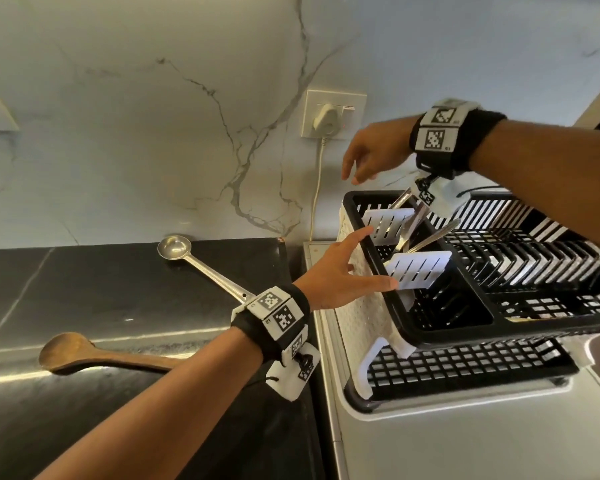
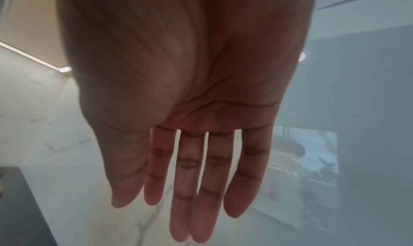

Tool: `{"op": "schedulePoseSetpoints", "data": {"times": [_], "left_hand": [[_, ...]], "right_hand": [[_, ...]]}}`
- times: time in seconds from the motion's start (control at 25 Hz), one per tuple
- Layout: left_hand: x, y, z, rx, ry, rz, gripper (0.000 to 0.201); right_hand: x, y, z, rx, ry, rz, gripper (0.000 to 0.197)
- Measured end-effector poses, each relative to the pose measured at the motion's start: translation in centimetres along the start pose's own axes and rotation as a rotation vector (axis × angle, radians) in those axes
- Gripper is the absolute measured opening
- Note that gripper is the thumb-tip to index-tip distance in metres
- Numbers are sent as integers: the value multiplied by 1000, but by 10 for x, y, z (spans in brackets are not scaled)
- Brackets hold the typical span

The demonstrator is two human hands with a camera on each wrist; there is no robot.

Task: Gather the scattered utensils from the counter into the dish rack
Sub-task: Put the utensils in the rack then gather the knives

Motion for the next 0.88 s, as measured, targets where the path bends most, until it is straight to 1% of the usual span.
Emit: {"op": "schedulePoseSetpoints", "data": {"times": [0.12,0.2,0.28,0.36,0.48,0.6,0.68,0.76,0.84,0.88], "left_hand": [[7,25,-9,-38,-63,18,85],[25,53,-33,-26,-150,26,73],[51,84,-65,23,-255,51,55],[100,133,-109,118,-350,154,43],[180,227,-173,276,-535,316,41],[244,332,-233,497,-694,467,53],[281,401,-262,641,-707,625,51],[310,456,-277,734,-679,808,37],[333,489,-289,817,-639,954,29],[339,500,-297,869,-599,1002,31]], "right_hand": [[38,-9,-56,62,-110,100,29],[56,-19,-106,136,-190,145,27],[61,-26,-154,208,-238,151,27],[52,-37,-220,306,-258,146,28],[9,-52,-316,461,-289,105,32],[-64,-62,-390,573,-344,88,33],[-115,-62,-439,607,-399,52,37],[-159,-61,-486,639,-403,7,49],[-182,-59,-530,707,-372,-5,60],[-190,-60,-548,740,-340,-10,65]]}}
Point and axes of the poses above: each hand's wrist, its own y-axis away from the middle knuckle, its own x-axis out of the back of the hand, z = x × y, the point moved 9 cm from there along -y, towards the middle knuckle, and after that the axes turned 5 degrees about z, right-handed, at the moved point
